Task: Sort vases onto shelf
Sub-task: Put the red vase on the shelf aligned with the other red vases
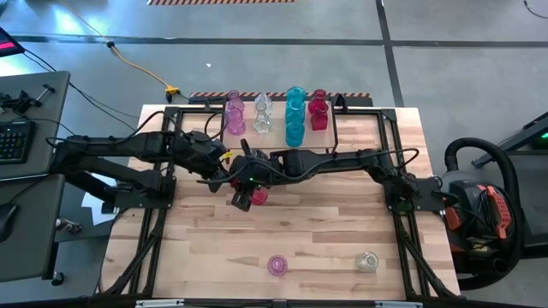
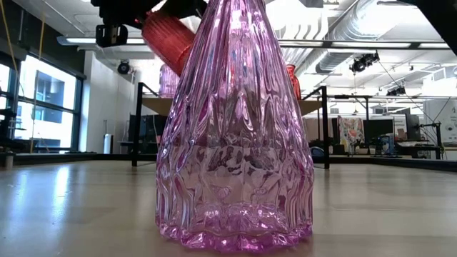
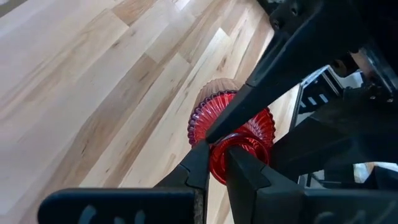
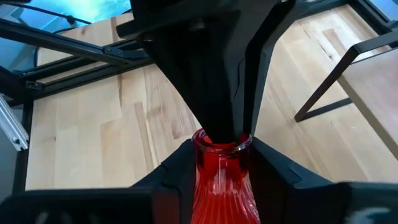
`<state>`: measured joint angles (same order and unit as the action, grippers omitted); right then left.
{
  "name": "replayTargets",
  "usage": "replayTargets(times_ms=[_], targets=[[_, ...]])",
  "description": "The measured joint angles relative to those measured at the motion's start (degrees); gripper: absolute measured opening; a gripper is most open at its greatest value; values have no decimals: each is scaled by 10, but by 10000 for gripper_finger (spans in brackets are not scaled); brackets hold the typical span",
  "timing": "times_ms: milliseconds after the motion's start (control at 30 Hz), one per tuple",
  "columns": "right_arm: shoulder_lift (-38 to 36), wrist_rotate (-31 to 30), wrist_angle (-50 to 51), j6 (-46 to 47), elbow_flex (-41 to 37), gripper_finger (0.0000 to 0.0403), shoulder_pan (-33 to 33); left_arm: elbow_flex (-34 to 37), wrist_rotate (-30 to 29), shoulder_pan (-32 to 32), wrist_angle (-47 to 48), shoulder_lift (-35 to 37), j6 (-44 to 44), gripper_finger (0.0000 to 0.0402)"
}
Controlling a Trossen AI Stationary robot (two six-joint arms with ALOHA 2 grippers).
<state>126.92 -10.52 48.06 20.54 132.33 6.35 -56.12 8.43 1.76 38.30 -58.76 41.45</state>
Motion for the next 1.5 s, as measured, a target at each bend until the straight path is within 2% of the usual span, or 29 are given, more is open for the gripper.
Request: replayTargets(times_ms=[200,567,1133,1367,1500], targets=[[3,5,0,-1,0,72,0,0,0,0,3,0,0,21],[4,7,1,2,0,71,2,0,0,-1,3,0,3,24],[7,27,11,18,-1,71,2,-1,34,0,12,-12,0,104],[8,26,38,47,-2,71,1,-4,75,17,2,10,0,117],[7,26,49,53,-2,71,1,-4,77,25,3,23,0,118]])
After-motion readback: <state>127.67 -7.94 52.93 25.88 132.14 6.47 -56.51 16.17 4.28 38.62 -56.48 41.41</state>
